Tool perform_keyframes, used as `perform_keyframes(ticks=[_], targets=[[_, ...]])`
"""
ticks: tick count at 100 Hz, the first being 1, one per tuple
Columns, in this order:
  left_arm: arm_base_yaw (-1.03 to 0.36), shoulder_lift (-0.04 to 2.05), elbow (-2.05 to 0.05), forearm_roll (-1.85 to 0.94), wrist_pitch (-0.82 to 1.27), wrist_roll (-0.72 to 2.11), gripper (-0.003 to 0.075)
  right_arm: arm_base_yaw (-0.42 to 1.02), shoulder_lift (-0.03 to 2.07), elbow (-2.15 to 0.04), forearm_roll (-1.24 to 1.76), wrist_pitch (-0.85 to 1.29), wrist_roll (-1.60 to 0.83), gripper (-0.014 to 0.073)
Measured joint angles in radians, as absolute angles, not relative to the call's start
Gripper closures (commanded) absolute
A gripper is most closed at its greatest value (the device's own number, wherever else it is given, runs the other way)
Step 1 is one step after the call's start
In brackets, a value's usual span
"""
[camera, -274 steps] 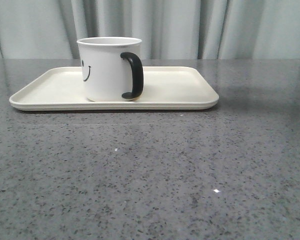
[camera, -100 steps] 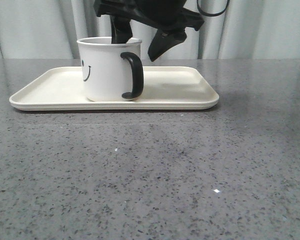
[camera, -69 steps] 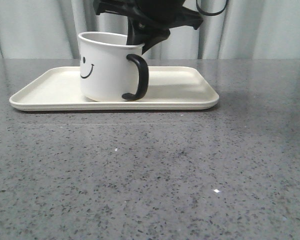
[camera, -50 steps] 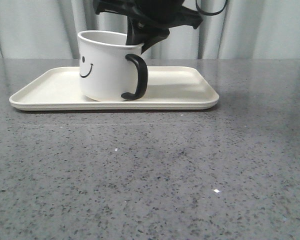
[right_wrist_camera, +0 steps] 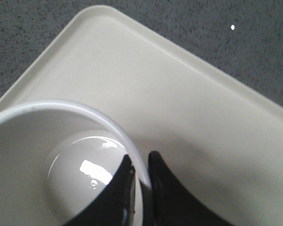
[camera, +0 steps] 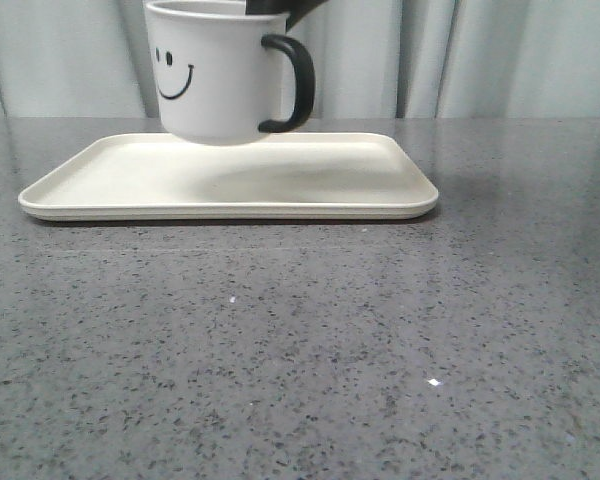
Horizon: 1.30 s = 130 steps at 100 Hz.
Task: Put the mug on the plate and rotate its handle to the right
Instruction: 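Lift the mug with the right gripper and turn it, handle swinging outward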
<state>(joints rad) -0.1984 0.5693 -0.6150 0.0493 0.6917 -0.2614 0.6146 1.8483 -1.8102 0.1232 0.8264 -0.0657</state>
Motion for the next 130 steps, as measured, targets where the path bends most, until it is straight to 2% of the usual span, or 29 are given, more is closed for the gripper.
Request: perform_keyframes(ticks=[29, 62, 82, 102, 130], targets=[[-0.198, 0.569, -0.615, 0.049, 0.692, -0.261, 0.03, 0.615, 1.87, -1.982, 0.121, 0.967, -0.242, 0.0655], [-0.198, 0.569, -0.615, 0.049, 0.692, -0.261, 0.03, 0.615, 2.028, -2.197, 0.123, 1.167, -0.417, 0.0655], [-0.198, 0.569, -0.615, 0.049, 0.692, -0.261, 0.03, 0.571, 2.096, -2.312, 0.25, 1.227, -0.498, 0.0655], [-0.198, 0.569, -0.615, 0.049, 0.692, -0.261, 0.03, 0.495, 2.135, -2.345, 0.418, 1.251, -0.621, 0.0655], [-0.198, 0.569, -0.615, 0.049, 0.692, -0.261, 0.03, 0.473, 2.149, -2.346, 0.444, 1.253, -0.776, 0.0655]])
